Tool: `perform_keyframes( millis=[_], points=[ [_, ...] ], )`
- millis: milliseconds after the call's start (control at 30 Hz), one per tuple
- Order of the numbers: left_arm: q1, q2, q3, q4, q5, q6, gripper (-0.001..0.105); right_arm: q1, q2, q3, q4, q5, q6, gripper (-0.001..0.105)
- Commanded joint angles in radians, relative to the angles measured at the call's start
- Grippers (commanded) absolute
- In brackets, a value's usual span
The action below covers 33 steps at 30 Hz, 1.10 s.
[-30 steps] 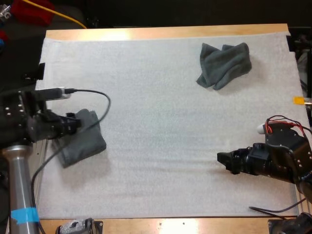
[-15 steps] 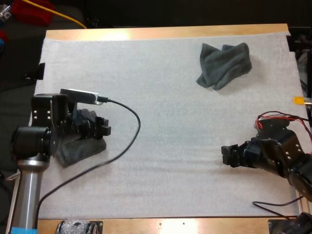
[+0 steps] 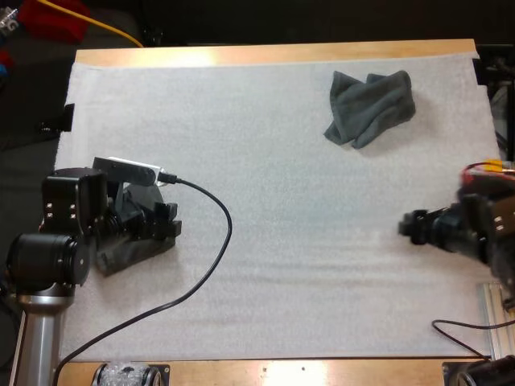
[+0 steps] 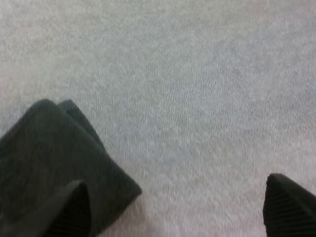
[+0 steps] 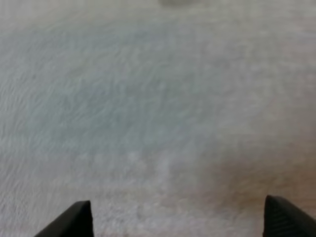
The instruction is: Pick towel from pile, fold and stack
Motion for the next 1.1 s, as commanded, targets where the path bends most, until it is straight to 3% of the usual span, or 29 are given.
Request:
perform_keyframes(
  millis=[0,133,367,500,600,667,767,933,1067],
  points=[
    [-0.005,-0.006,-0.008,0.014,-0.009,-0.001,0.069,-0.032,-0.003,-0.003,0.001,-0.038,-0.026,0.067],
    [-0.005,-0.006,-0.008,0.044,-0.009,0.041,0.069,-0.192,-0.003,-0.003,0.001,-0.111,-0.089,0.067],
    [-0.005,-0.006,-0.008,0.080,-0.011,0.047,0.069,-0.333,-0.003,-0.003,0.013,-0.095,-0.201,0.067],
    [-0.005,-0.006,-0.008,0.087,-0.011,0.047,0.069,-0.344,-0.006,-0.003,0.012,-0.087,-0.209,0.067],
    [-0.005,-0.014,-0.008,0.080,-0.027,0.061,0.069,-0.344,-0.015,-0.003,0.020,-0.046,-0.292,0.067],
    [-0.005,-0.030,-0.008,0.066,-0.043,0.073,0.069,-0.340,-0.035,-0.003,0.023,0.072,-0.366,0.067],
    [-0.005,-0.071,-0.008,0.034,-0.053,0.081,0.069,-0.326,-0.075,-0.003,0.023,0.196,-0.387,0.067],
    [-0.005,-0.156,-0.008,-0.034,-0.076,0.090,0.069,-0.297,-0.154,-0.003,0.023,0.185,-0.463,0.067],
    [-0.005,-0.240,-0.005,-0.062,-0.076,0.105,0.069,-0.293,-0.236,-0.003,0.023,0.161,-0.454,0.067]
  ],
)
